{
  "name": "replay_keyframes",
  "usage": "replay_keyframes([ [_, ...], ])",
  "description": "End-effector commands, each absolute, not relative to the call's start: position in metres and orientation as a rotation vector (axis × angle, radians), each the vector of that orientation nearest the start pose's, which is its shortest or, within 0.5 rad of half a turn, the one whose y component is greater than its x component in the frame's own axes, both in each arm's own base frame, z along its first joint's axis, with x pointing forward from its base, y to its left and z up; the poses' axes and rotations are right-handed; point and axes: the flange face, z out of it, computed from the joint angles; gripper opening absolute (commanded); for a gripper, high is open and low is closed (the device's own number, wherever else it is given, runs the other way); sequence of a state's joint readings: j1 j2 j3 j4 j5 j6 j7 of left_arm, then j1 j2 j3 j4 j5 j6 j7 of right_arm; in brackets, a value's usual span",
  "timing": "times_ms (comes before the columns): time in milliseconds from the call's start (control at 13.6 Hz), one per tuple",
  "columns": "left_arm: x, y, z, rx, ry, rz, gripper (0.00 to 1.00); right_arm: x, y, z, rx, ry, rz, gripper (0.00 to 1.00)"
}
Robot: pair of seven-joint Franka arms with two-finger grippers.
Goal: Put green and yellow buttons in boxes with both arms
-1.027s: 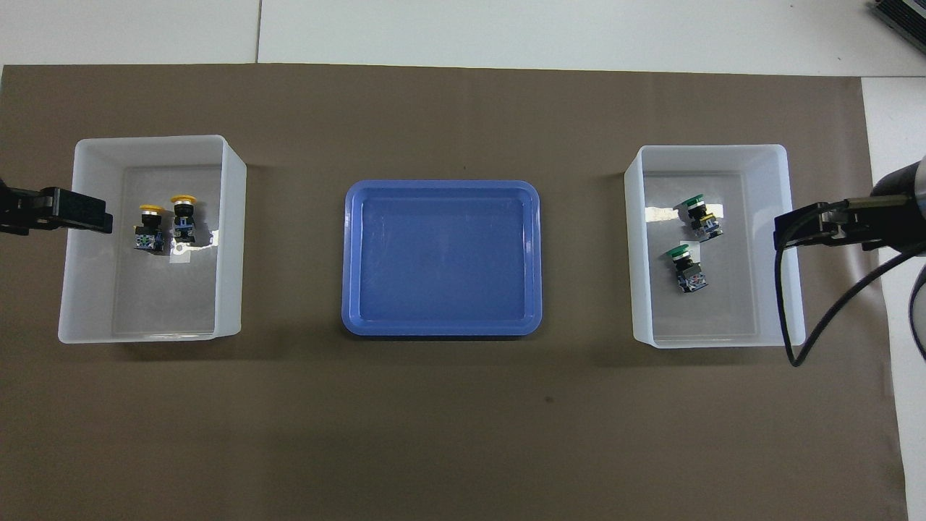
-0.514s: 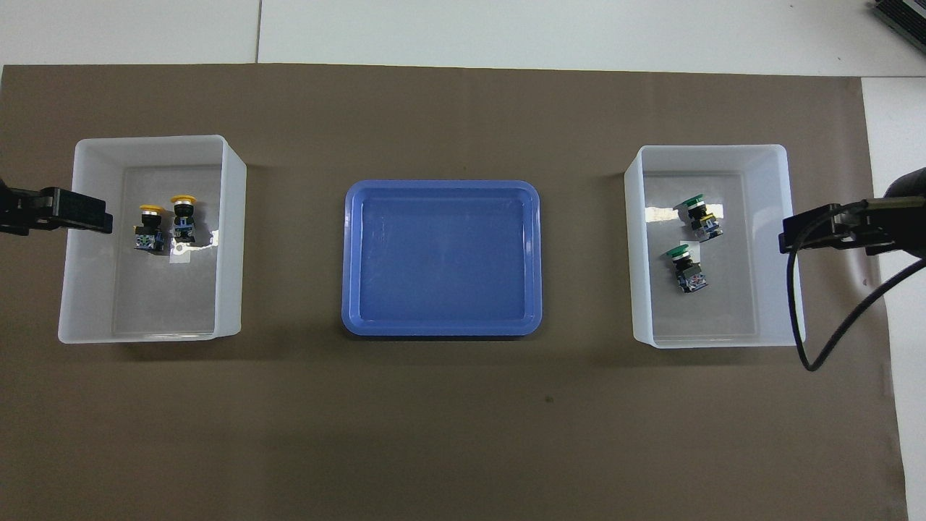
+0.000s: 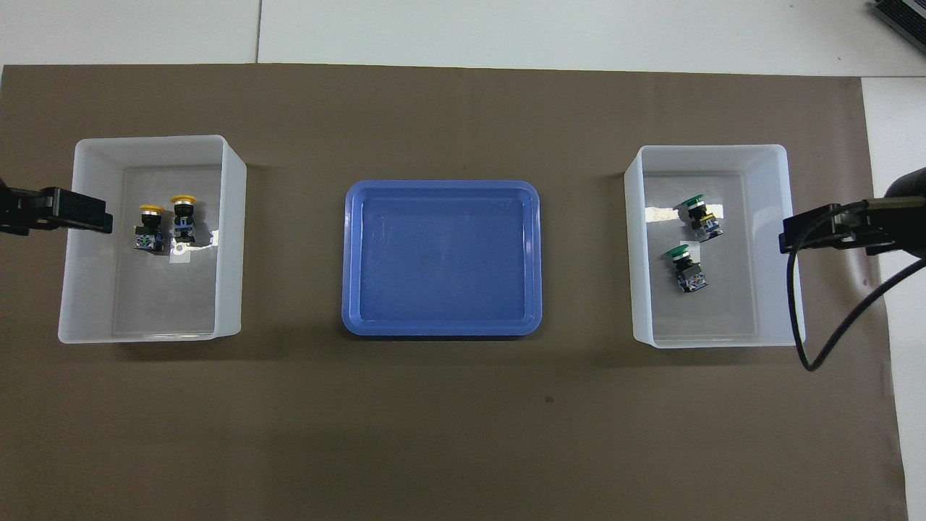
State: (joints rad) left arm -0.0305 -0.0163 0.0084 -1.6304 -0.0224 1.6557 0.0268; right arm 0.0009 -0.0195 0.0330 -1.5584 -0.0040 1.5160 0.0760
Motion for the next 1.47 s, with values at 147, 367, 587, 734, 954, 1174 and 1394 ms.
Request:
replay_keyframes([
  [147,0.549,-0.012,0.613,-3.151,0.062,-0.087,1.0,0.539,0.017,0.639,-3.137,0.033,0.032,1.0],
  [367,0.549,-0.012,0.613,-3.151,0.062,-0.087,1.0,0.539,0.013,0.639,-3.137,0.043,0.034,1.0],
  [587,0.549,-0.012,0.613,-3.151,0.062,-0.087,1.0,0.539,0.008,0.639,-3.136,0.055,0.034,1.0],
  [734,0.549,-0.012,0.613,-3.151,0.062,-0.087,1.0,0.539,0.007,0.639,-3.139,0.06,0.034,1.0],
  [954,0.549,-0.012,0.613,-3.151,0.062,-0.087,1.0,0.539,0.007,0.639,-3.141,0.06,0.031,1.0],
  [1174,0.549,-0.012,0.613,-3.151,0.062,-0.087,1.0,0.539,0.008,0.639,-3.141,0.058,0.031,1.0],
  [1394,0.549,-0.012,0.613,-3.151,0.062,-0.087,1.0,0.538,0.008,0.639,-3.141,0.058,0.041,1.0],
])
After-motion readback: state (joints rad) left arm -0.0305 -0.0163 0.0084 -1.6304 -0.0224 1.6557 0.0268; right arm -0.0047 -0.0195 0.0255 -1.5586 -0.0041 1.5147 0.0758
